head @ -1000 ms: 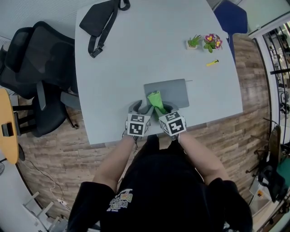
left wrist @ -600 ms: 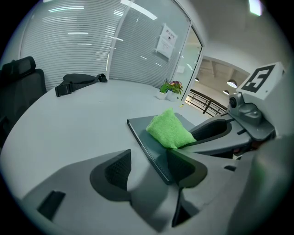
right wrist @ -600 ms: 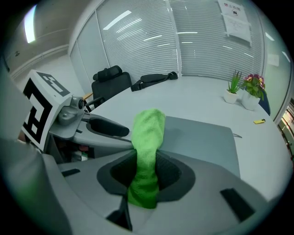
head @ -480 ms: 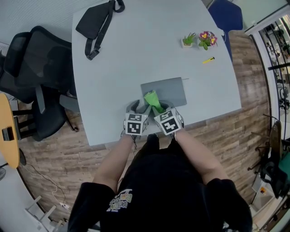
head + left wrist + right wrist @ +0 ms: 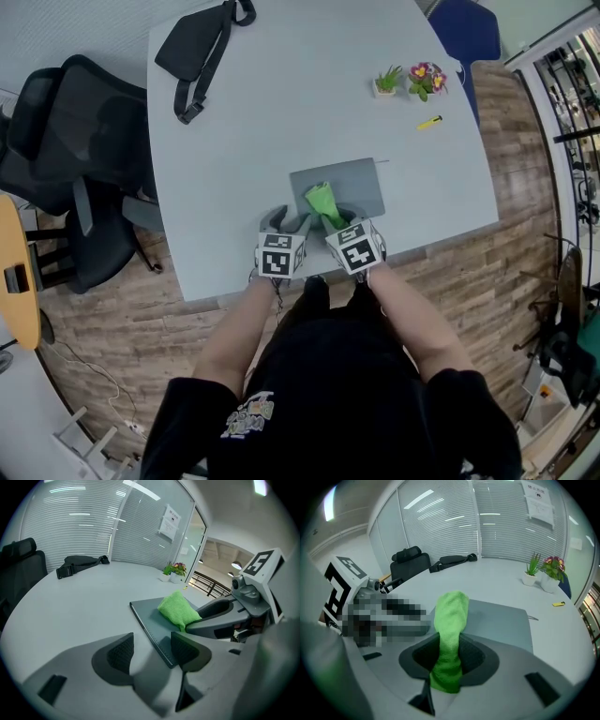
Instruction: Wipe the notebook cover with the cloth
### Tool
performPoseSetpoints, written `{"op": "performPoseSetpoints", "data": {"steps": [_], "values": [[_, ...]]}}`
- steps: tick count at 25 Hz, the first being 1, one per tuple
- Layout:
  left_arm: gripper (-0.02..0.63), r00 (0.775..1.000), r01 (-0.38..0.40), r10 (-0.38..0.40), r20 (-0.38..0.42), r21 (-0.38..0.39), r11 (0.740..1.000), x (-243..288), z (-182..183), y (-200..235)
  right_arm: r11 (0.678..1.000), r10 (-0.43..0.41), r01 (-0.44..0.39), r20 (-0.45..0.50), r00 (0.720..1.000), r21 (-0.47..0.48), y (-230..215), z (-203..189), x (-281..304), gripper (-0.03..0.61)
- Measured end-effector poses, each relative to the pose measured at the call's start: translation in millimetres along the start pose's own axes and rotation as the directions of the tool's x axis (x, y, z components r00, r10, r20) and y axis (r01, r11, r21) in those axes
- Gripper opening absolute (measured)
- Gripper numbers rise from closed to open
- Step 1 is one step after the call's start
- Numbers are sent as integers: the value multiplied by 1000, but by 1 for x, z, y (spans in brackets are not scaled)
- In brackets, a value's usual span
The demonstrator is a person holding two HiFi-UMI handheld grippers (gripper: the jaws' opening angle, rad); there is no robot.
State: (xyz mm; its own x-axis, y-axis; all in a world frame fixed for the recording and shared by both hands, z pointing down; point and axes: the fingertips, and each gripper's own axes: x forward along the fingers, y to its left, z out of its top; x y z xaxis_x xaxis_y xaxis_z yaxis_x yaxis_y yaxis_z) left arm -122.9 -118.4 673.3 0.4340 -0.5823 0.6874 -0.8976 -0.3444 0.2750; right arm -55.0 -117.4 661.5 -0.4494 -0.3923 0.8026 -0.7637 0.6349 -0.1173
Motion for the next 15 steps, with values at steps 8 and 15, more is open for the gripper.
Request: {"op": "performPoseSetpoints", "data": {"steps": [8,15], "values": [[252,1000,-1,1,-2,1,1000,0,0,0,996,-51,50,14,999,80,-35,-8,-10,112],[252,1000,-1,1,-4,2,1000,0,-1,1,982,-100,96,15,995,160,-65,-19,-21,112]]}}
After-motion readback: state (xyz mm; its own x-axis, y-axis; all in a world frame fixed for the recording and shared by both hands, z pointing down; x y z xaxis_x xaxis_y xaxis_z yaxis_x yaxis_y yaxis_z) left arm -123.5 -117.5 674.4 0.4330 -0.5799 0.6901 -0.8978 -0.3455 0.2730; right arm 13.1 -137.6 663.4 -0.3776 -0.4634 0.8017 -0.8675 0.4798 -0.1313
